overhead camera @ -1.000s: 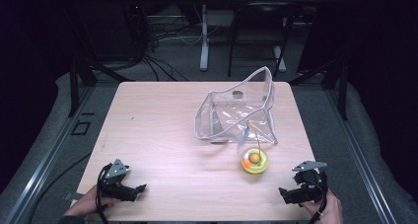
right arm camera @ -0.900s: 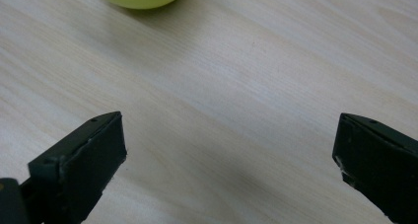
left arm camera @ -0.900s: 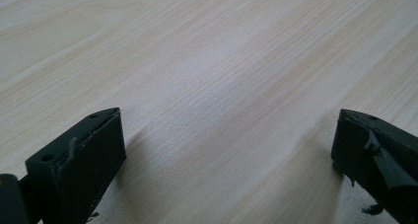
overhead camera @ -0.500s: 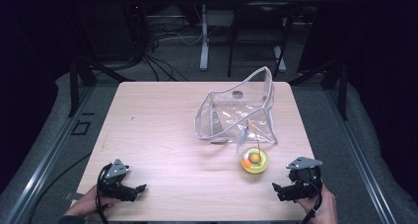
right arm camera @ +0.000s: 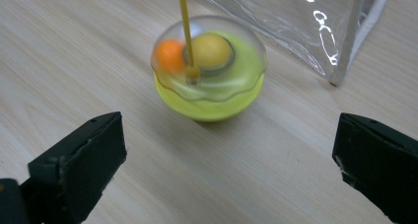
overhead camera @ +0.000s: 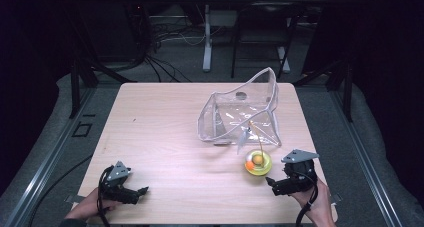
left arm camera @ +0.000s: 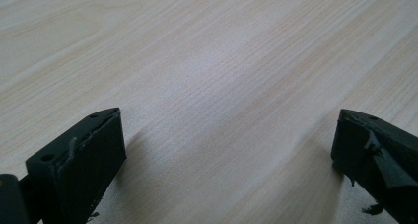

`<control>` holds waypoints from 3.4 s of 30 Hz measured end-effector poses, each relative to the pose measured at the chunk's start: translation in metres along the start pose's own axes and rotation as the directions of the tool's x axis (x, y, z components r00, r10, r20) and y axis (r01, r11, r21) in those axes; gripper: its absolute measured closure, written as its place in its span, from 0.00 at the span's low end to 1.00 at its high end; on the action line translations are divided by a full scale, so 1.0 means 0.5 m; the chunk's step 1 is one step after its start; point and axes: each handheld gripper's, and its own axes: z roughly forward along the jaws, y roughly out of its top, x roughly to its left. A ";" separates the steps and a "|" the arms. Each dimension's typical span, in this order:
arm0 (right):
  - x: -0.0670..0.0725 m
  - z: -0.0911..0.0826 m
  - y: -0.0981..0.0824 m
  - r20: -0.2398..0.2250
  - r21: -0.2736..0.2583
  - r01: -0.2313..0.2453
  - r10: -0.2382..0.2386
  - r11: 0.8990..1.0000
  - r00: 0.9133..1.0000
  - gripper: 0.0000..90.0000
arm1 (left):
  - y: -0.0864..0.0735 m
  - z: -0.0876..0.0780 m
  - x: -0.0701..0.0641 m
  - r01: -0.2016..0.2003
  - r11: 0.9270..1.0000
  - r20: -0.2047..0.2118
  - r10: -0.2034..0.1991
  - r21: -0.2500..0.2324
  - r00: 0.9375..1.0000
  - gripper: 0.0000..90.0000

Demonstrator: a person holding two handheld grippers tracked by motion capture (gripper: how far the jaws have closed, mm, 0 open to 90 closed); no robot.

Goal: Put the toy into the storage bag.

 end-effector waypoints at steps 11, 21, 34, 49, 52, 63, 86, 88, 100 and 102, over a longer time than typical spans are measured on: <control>0.002 -0.001 0.071 -0.023 -0.097 0.013 -0.015 0.995 1.000 0.00 | 0.000 0.000 0.000 -0.001 1.000 0.000 0.001 0.000 1.000 0.00; 0.004 0.000 0.121 -0.024 -0.139 0.042 -0.045 0.989 0.999 0.01 | 0.000 0.000 0.000 0.000 1.000 0.000 0.000 0.000 1.000 0.00; 0.017 -0.009 0.148 -0.042 -0.165 0.094 -0.102 0.982 0.994 0.49 | 0.000 0.000 0.000 0.000 1.000 0.001 0.000 0.000 1.000 0.00; 0.019 -0.031 0.158 -0.063 -0.190 0.102 -0.116 0.976 0.991 0.83 | 0.000 0.000 0.000 0.000 1.000 0.000 0.000 0.000 1.000 0.00; 0.018 -0.035 0.158 -0.057 -0.203 0.100 -0.114 0.974 0.992 0.89 | 0.000 0.000 0.000 0.000 1.000 0.001 0.000 0.000 1.000 0.00; 0.011 -0.039 0.163 -0.052 -0.175 0.104 -0.115 0.979 0.992 0.97 | 0.000 0.000 0.000 0.000 1.000 0.000 0.000 0.000 1.000 0.00; -0.003 -0.054 0.172 -0.059 -0.204 0.076 -0.090 0.976 0.994 0.98 | 0.000 0.000 0.000 0.000 1.000 0.000 0.000 0.000 1.000 0.00; -0.006 -0.056 0.172 -0.057 -0.203 0.073 -0.086 0.976 0.995 0.98 | 0.000 0.000 0.000 0.000 1.000 0.000 0.000 0.000 1.000 0.00; -0.031 -0.067 0.165 -0.041 -0.197 0.044 -0.053 0.979 0.998 0.98 | 0.000 0.000 0.000 0.000 1.000 0.000 0.000 0.000 1.000 0.00; -0.036 -0.069 0.162 -0.037 -0.195 0.040 -0.048 0.980 0.998 0.98 | 0.000 0.000 0.000 0.000 1.000 0.000 0.000 0.000 1.000 0.00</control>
